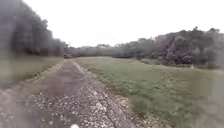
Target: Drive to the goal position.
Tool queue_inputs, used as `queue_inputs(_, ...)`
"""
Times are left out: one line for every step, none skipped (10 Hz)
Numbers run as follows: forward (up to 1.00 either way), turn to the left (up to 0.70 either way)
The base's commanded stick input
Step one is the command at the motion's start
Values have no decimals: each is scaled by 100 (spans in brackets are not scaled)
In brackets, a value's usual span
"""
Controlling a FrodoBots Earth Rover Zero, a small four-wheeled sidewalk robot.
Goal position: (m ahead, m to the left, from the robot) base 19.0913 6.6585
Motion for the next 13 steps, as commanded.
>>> queue_inputs(0,70)
queue_inputs(0,70)
queue_inputs(0,70)
queue_inputs(0,70)
queue_inputs(0,70)
queue_inputs(0,70)
queue_inputs(0,70)
queue_inputs(0,70)
queue_inputs(0,70)
queue_inputs(0,70)
queue_inputs(26,44)
queue_inputs(69,1)
queue_inputs(70,0)
